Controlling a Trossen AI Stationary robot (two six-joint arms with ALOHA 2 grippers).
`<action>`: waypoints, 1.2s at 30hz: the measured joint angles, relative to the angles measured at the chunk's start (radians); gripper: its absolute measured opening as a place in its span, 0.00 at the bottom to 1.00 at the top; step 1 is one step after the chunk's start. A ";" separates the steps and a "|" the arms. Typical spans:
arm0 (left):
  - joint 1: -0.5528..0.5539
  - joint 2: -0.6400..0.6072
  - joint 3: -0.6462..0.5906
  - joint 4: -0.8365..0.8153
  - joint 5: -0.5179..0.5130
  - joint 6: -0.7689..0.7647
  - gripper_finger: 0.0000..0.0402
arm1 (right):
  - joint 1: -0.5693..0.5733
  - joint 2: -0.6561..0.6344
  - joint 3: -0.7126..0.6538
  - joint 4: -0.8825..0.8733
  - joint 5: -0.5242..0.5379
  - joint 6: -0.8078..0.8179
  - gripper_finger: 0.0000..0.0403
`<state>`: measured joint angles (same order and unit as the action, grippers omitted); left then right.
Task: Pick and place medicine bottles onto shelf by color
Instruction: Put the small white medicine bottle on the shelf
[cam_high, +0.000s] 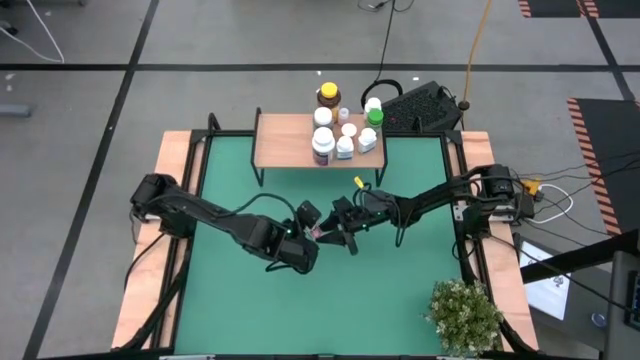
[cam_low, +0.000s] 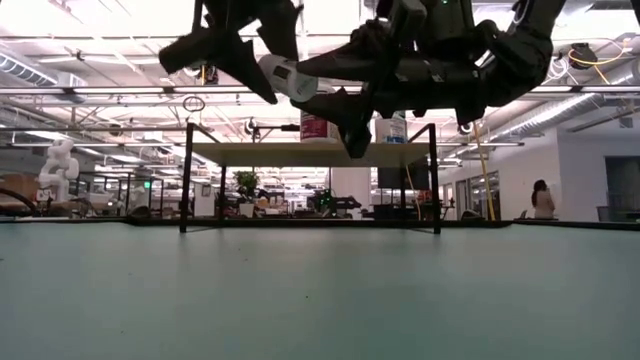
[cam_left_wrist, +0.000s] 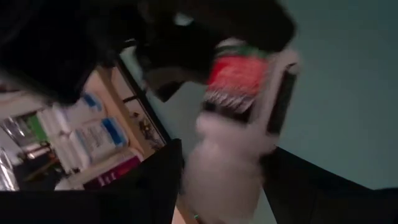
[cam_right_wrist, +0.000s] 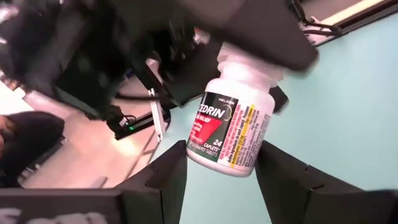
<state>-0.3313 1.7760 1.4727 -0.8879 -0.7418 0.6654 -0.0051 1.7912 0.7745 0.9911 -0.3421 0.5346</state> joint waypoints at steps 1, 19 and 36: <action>-0.003 -0.011 0.000 0.001 0.000 -0.024 0.51 | 0.000 0.000 -0.002 0.001 0.000 -0.017 0.40; 0.141 -0.313 -0.001 0.059 0.407 -0.839 0.51 | 0.009 0.000 -0.041 0.063 0.243 -0.452 0.41; 0.199 -0.322 -0.238 0.391 0.531 -0.774 0.81 | 0.089 0.001 -0.040 0.145 0.391 -0.780 0.42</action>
<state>-0.1319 1.4536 1.2343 -0.4970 -0.2104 -0.1089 0.0837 1.7924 0.7341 1.1366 0.0486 -0.2454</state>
